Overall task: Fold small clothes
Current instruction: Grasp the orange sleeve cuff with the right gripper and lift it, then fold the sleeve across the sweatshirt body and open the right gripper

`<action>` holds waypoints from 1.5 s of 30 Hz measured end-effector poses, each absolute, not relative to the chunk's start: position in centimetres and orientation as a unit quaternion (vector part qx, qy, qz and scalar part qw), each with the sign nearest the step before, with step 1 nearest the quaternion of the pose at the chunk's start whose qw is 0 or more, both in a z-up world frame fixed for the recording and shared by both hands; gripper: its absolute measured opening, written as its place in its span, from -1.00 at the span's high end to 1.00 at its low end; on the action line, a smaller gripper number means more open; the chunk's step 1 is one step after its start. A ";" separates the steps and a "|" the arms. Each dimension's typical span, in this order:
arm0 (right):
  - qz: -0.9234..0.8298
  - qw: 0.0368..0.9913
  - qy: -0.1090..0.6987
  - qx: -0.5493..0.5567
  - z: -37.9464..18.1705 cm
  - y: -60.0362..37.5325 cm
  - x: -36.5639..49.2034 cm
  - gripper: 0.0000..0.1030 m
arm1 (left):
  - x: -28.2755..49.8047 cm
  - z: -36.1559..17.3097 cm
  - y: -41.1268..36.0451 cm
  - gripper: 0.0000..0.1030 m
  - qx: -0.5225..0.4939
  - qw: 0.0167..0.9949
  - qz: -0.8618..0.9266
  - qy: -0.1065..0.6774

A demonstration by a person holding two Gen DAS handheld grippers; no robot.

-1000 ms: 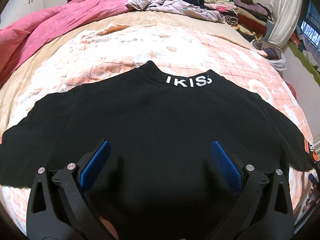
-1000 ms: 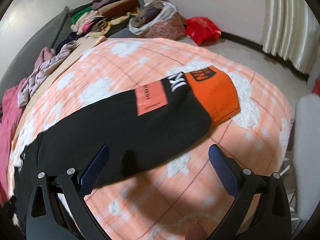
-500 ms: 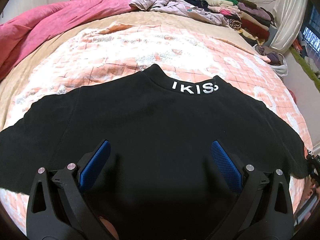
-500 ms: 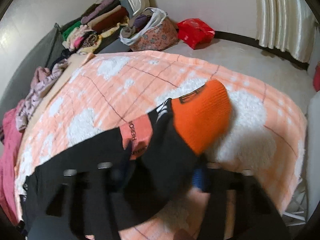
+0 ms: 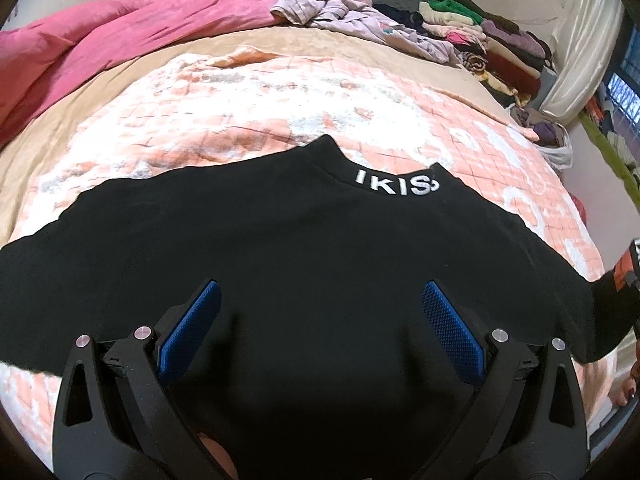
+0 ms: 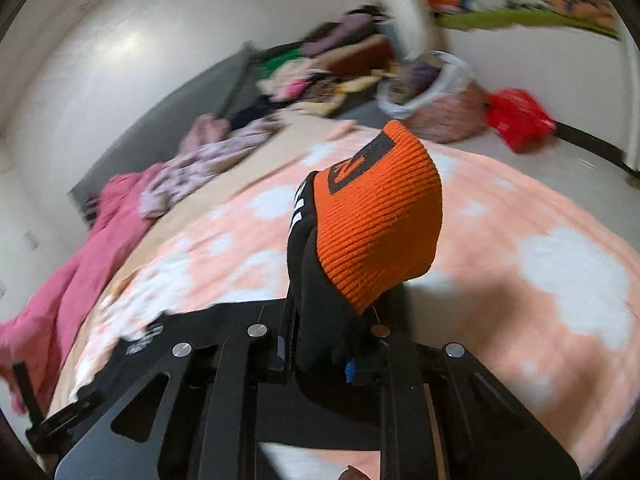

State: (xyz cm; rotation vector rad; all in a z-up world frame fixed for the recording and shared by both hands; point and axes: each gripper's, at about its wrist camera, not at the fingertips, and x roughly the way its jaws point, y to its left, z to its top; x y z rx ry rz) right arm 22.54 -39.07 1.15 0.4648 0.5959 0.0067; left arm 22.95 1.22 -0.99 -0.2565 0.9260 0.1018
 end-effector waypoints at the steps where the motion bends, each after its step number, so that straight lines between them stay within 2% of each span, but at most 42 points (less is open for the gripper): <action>1: 0.017 0.931 0.290 0.221 1.6 -37.8 22.8 0.69 | 22.8 -0.8 1.6 -0.84 -0.129 0.885 0.049 0.444; 15: 0.167 0.929 0.303 0.134 4.7 -21.5 24.3 0.69 | 21.0 0.8 7.3 -0.84 -0.192 0.885 0.073 0.417; 26: 0.236 0.908 0.340 0.061 2.3 -11.1 24.1 0.69 | 19.3 0.6 11.7 -0.84 -0.237 0.878 0.088 0.407; 30: 0.250 0.898 0.359 0.044 1.0 -8.5 24.3 0.62 | 18.9 0.2 12.6 -0.84 -0.252 0.873 0.086 0.409; 32: 0.259 0.893 0.365 0.038 0.6 -7.5 24.2 0.37 | 18.6 0.1 13.0 -0.84 -0.258 0.871 0.088 0.408; 33: 0.266 0.891 0.367 0.038 0.5 -7.4 24.0 0.04 | 18.5 0.1 13.3 -0.84 -0.260 0.871 0.089 0.407; 34: 0.276 0.889 0.363 0.040 0.6 -7.2 23.7 -0.06 | 18.3 0.0 13.6 -0.84 -0.263 0.870 0.091 0.406; 37: 0.294 0.890 0.347 0.030 1.2 -7.1 23.0 -0.21 | 18.0 -0.1 14.1 -0.84 -0.271 0.868 0.094 0.405; 45: 0.268 0.898 0.347 0.035 1.9 -10.2 22.0 -0.39 | 17.9 -0.9 13.8 -0.82 -0.288 0.857 0.073 0.420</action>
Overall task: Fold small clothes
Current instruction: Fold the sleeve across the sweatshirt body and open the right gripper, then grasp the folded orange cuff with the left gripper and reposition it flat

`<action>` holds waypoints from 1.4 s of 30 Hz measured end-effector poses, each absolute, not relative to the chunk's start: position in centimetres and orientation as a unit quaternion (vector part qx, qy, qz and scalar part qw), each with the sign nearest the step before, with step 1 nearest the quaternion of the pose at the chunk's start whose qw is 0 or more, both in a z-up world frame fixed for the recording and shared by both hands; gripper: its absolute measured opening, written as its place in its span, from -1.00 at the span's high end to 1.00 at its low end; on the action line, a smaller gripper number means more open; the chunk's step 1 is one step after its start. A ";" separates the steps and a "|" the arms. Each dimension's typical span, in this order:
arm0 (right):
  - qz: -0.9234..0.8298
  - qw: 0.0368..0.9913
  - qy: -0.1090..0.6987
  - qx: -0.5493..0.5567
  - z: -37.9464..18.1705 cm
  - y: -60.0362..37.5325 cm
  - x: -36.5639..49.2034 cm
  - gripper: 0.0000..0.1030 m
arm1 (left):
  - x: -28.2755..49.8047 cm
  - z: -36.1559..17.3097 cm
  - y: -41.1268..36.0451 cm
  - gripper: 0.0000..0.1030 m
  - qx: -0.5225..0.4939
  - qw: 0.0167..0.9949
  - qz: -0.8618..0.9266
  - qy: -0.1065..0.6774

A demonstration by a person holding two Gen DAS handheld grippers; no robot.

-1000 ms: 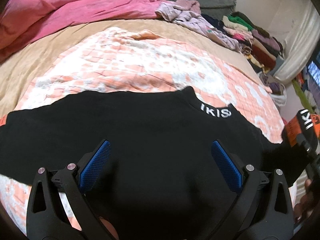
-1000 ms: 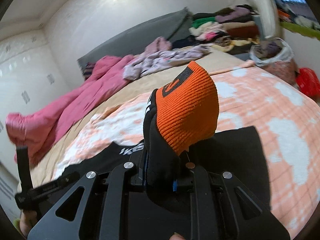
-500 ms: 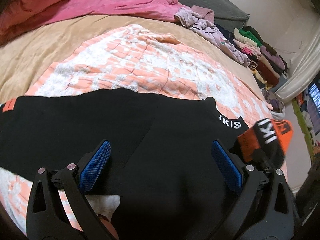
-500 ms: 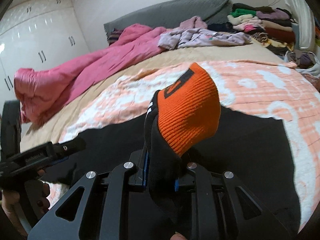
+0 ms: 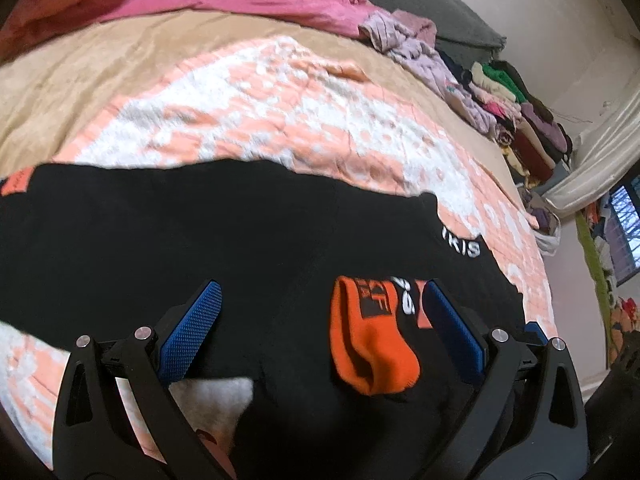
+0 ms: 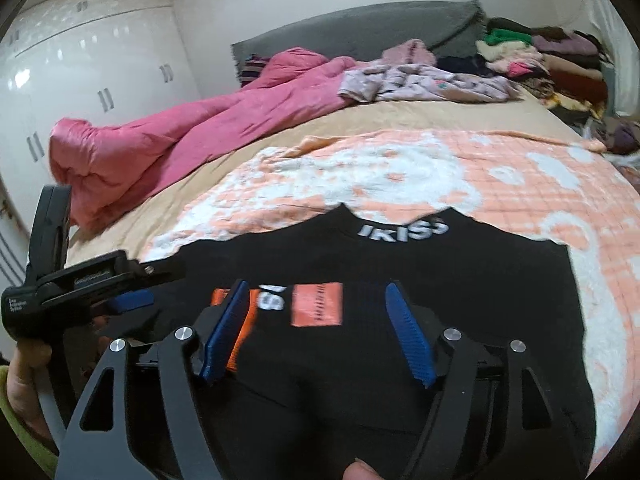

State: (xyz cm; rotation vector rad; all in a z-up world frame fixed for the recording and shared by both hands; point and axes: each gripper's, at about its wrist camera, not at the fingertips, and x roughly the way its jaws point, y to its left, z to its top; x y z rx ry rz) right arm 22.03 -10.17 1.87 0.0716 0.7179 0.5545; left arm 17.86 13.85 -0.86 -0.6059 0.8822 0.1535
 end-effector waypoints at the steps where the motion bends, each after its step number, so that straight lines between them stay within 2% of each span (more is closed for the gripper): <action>1: 0.254 0.900 0.352 0.035 1.7 -10.8 22.1 -0.41 | 17.9 -1.1 13.5 -0.77 -0.287 0.856 0.070 0.424; 2: 0.244 0.902 0.354 0.034 1.6 -11.2 22.2 -0.42 | 18.0 -1.3 13.0 -0.72 -0.283 0.855 0.064 0.430; 4: 0.222 0.905 0.361 0.037 1.2 -12.7 22.3 -0.42 | 18.2 -1.8 12.2 -0.37 -0.280 0.852 0.056 0.438; 6: 0.199 0.908 0.366 0.039 0.9 -14.1 22.4 -0.42 | 18.6 -2.4 11.3 -0.18 -0.274 0.849 0.048 0.449; 10: 0.167 0.912 0.370 0.052 0.4 -17.0 22.7 -0.42 | 19.6 -3.4 9.6 -0.18 -0.257 0.845 0.043 0.466; 11: 0.162 0.913 0.371 0.056 0.3 -17.6 22.7 -0.42 | 19.9 -3.6 9.1 -0.12 -0.249 0.846 0.044 0.470; 13: 0.151 0.914 0.372 0.063 0.1 -18.9 22.7 -0.42 | 20.3 -3.9 8.2 0.47 -0.227 0.849 0.051 0.475; 14: 0.145 0.914 0.372 0.065 0.0 -19.5 22.7 -0.42 | 20.6 -3.9 7.7 0.59 -0.215 0.851 0.050 0.477; 15: 0.141 0.914 0.373 0.068 0.0 -20.0 22.7 -0.42 | 20.7 -3.7 7.4 0.86 -0.210 0.853 0.044 0.475; 23: 0.086 0.915 0.382 0.096 -0.7 -24.6 23.0 -0.42 | 20.2 0.8 6.6 0.88 -0.137 0.900 0.048 0.411; 25: 0.073 0.916 0.382 0.094 -0.7 -24.9 23.0 -0.42 | 20.2 0.4 6.9 0.76 -0.124 0.900 0.061 0.414; 29: 0.069 0.917 0.384 0.084 -0.9 -24.6 23.1 -0.42 | 19.8 -0.6 8.5 0.72 -0.118 0.892 0.094 0.426; 31: 0.073 0.918 0.383 0.073 -0.8 -24.1 23.0 -0.42 | 19.4 -0.1 9.0 0.63 -0.122 0.894 0.098 0.420; 33: 0.082 0.918 0.382 0.065 -0.7 -23.4 22.9 -0.42 | 18.9 0.8 9.1 0.63 -0.114 0.900 0.105 0.407; 35: 0.092 0.919 0.380 0.054 -0.6 -22.5 22.8 -0.42 | 18.7 1.7 8.6 0.62 -0.109 0.905 0.095 0.399; 39: 0.123 0.916 0.380 0.030 -0.4 -20.3 22.5 -0.42 | 19.2 1.5 6.6 0.43 -0.100 0.906 0.058 0.407; 42: 0.142 0.914 0.380 0.007 -0.4 -18.6 22.3 -0.42 | 19.7 0.1 5.1 0.42 -0.086 0.898 0.046 0.429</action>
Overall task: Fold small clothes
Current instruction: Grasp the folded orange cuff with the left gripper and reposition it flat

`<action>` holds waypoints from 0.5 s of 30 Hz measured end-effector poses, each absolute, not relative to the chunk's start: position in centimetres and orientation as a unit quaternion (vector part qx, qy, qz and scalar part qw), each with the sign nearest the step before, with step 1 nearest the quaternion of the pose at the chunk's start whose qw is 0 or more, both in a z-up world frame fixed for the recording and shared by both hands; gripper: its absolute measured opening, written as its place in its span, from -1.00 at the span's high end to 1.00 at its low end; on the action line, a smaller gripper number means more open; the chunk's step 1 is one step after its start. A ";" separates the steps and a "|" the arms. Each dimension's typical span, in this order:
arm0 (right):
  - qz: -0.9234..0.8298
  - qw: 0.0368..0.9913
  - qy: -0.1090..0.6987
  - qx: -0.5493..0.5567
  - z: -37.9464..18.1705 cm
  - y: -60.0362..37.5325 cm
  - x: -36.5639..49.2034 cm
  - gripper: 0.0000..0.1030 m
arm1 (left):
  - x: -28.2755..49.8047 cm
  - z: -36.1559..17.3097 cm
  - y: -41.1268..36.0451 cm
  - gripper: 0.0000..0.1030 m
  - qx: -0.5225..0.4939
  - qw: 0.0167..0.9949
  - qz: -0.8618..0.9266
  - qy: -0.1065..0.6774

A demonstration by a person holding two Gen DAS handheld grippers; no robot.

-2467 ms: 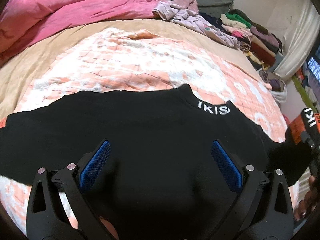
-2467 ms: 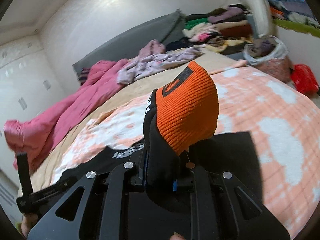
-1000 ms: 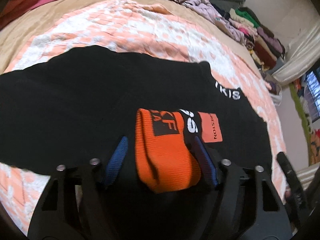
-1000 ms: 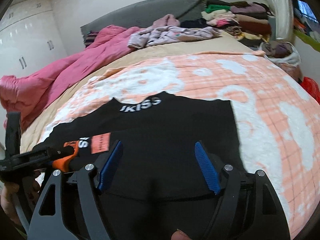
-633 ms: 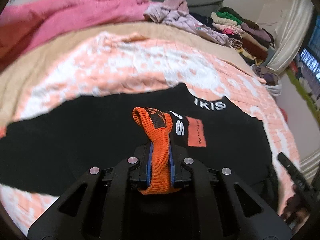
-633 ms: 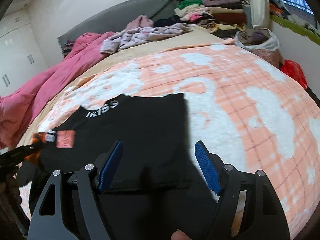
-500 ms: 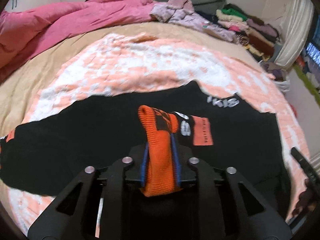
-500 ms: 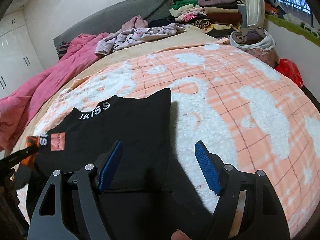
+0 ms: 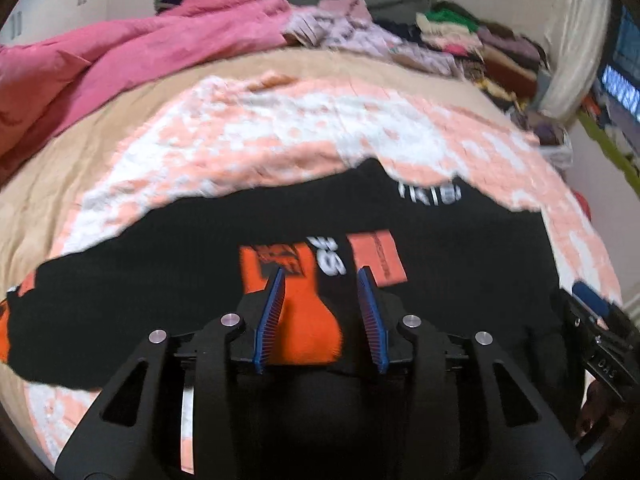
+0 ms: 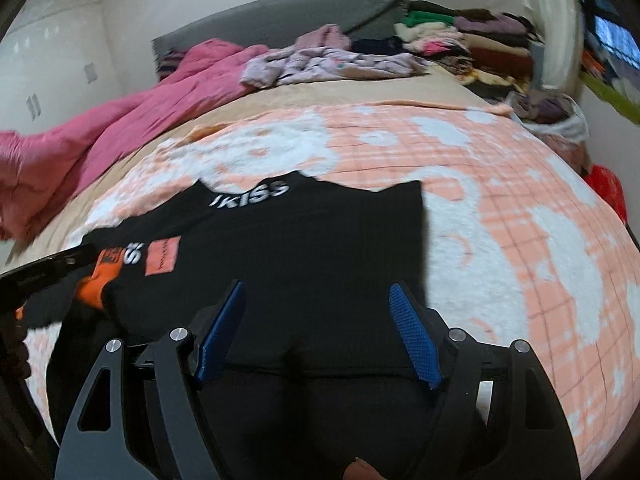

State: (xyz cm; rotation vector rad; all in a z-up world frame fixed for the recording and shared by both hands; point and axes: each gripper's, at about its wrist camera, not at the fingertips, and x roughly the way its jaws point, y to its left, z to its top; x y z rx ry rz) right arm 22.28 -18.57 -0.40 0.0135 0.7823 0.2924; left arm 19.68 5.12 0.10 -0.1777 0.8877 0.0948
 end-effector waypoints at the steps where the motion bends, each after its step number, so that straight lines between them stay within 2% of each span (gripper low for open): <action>1: 0.146 0.913 0.382 0.001 -0.5 -18.2 22.3 -0.42 | 20.0 -0.8 4.7 0.42 -0.079 0.892 0.043 0.443; 5: 0.146 0.902 0.405 -0.010 -1.8 -17.5 22.7 -0.42 | 20.5 -3.6 4.5 0.39 -0.064 0.873 0.056 0.480; 15: 0.111 0.885 0.451 -0.018 -4.5 -19.0 24.1 -0.39 | 19.9 -4.1 4.9 0.35 -0.068 0.878 0.046 0.472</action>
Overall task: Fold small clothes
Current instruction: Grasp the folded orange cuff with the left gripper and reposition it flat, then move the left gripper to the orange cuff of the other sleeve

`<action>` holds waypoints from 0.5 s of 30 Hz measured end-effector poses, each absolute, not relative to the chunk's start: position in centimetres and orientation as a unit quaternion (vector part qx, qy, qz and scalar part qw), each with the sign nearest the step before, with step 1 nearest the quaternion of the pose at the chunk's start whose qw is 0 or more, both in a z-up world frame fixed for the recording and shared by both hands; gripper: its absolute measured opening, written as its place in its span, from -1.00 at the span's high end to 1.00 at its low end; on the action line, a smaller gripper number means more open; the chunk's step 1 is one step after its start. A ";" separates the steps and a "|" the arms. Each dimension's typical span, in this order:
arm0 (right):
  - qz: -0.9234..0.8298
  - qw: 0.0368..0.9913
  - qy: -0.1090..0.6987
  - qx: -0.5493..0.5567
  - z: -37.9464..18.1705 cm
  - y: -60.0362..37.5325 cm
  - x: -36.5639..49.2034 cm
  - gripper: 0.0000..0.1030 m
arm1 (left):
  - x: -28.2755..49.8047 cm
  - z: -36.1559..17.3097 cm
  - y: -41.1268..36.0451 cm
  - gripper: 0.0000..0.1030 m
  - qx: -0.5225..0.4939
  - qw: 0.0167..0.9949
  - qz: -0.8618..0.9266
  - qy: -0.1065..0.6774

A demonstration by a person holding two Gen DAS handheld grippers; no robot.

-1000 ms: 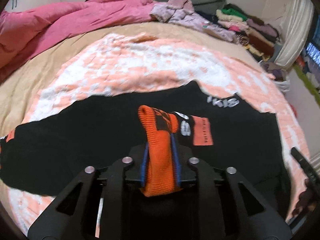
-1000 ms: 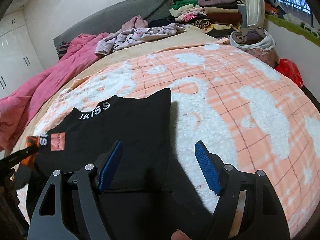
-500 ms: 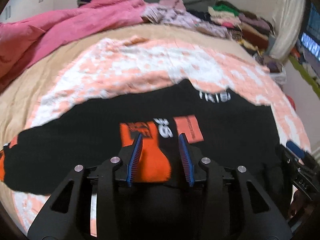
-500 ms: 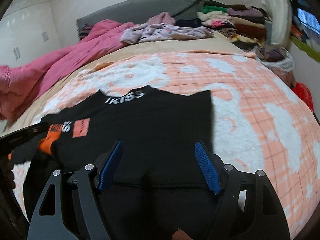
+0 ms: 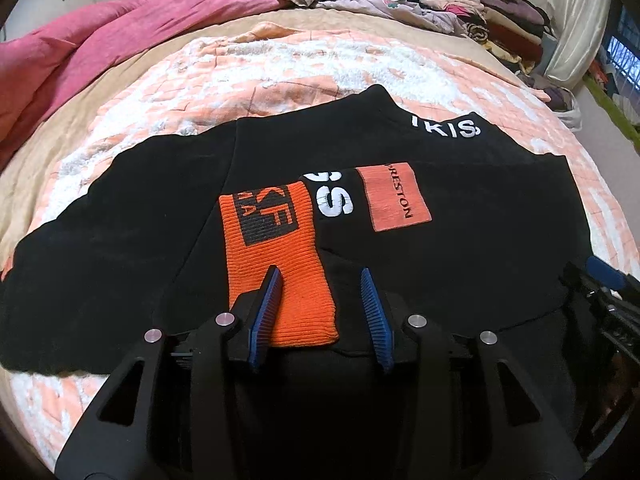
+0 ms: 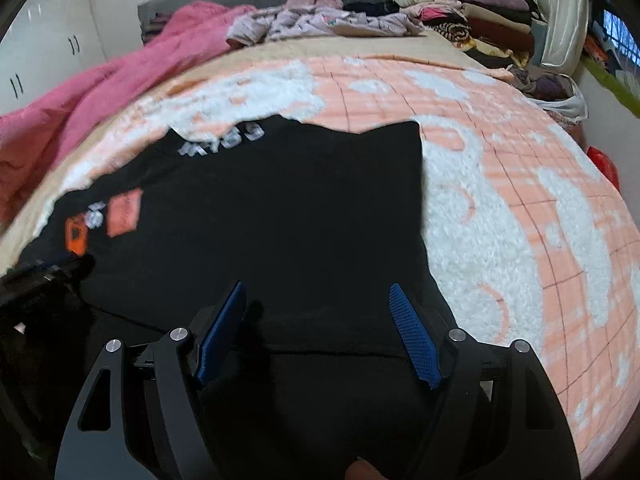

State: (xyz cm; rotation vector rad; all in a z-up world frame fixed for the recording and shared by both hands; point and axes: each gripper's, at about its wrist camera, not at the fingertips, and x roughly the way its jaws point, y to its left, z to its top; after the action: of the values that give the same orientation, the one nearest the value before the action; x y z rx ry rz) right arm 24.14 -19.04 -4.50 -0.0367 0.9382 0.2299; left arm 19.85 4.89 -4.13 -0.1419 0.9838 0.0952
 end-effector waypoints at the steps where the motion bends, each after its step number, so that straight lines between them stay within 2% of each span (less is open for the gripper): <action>1: 0.109 0.883 0.456 -0.023 -4.9 -19.0 24.3 -0.39 | 19.8 -4.1 4.9 0.35 -0.070 0.878 0.045 0.472; 8: 0.106 0.883 0.456 -0.027 -4.6 -18.7 23.8 -0.43 | 19.3 -3.3 5.3 0.15 -0.080 0.878 0.042 0.469; 15: 0.123 0.887 0.445 -0.004 -2.8 -18.9 22.7 -0.63 | 18.5 -2.1 5.6 -0.23 -0.084 0.883 0.046 0.459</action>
State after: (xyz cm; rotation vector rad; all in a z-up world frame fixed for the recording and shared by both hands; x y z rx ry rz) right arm 22.67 -18.87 -2.82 -0.0083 0.9241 0.2561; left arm 18.45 5.57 -2.13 -0.1739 0.9560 0.0967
